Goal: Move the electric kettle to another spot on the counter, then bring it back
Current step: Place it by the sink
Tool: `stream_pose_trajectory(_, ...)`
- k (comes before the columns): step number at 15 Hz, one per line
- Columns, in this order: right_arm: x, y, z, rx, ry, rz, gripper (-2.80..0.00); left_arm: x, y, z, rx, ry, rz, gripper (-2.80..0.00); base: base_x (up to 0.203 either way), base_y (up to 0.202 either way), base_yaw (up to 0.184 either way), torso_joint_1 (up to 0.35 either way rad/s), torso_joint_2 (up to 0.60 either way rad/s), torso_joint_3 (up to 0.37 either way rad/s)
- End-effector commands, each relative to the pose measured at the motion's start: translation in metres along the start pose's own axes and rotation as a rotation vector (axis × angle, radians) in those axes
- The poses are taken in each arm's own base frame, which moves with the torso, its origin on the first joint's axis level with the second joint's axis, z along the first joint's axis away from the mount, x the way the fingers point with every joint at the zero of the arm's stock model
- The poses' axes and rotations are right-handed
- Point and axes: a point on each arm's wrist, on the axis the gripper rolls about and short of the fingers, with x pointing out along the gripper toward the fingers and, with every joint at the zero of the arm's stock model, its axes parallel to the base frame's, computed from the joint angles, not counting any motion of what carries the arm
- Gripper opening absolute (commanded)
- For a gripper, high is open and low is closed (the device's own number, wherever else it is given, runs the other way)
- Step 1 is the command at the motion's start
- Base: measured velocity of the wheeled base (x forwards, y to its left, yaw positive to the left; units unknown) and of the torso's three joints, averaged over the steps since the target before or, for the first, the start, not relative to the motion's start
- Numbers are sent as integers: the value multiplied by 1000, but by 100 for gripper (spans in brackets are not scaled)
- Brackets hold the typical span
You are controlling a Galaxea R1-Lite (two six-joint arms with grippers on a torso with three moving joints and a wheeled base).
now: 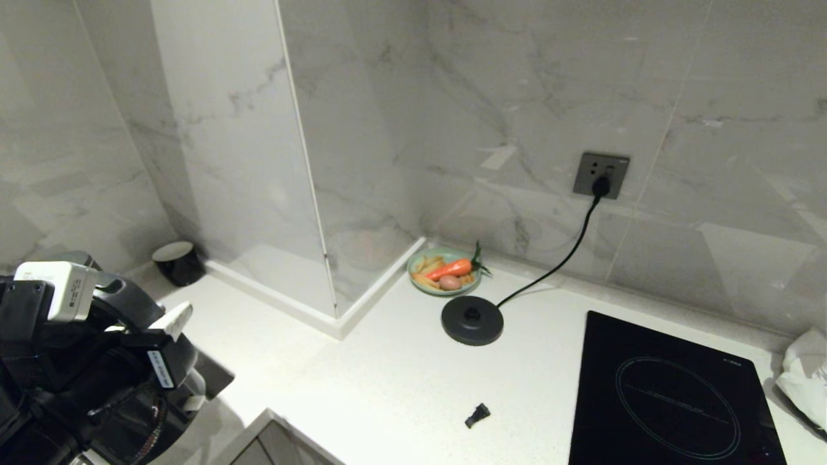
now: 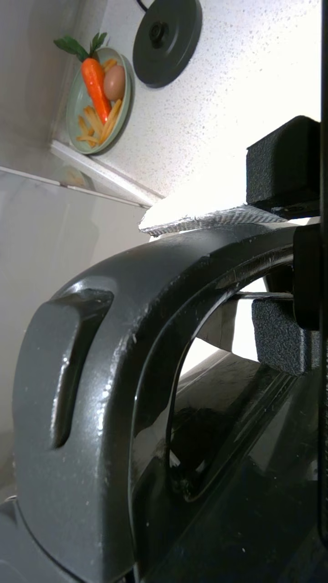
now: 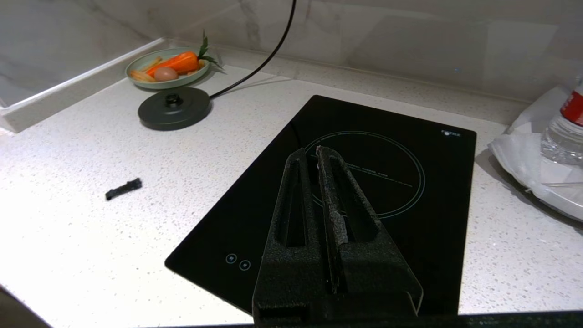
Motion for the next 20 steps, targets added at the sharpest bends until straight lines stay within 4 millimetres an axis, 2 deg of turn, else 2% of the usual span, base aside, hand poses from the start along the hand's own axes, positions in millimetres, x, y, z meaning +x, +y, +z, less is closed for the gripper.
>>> stream_pose_trajectory(1,0,0,0,-1,1,0,-280,2,-2,2,-2,-4,-3,-280,0,0,0,0,0,0)
stream_pose_trajectory(5,0,0,0,-1,2,0,-280,4,-2,1,2,5,-1,-280,0,0,0,19,-20,-22)
stream_pose_trajectory(12,0,0,0,-1,2,0,-280,11,-5,2,4,10,-2,-280,0,0,0,103,-232,-128)
stream_pose_trajectory(15,0,0,0,-1,1,0,-280,29,-12,2,9,37,2,-280,0,0,0,0,0,0)
stream_pose_trajectory(18,0,0,0,-1,0,0,-280,58,-25,3,1,44,-6,-280,0,0,0,0,0,0)
stream_pose_trajectory(20,0,0,0,0,1,0,-280,83,-36,-6,-3,42,-12,-280,0,0,0,0,0,0)
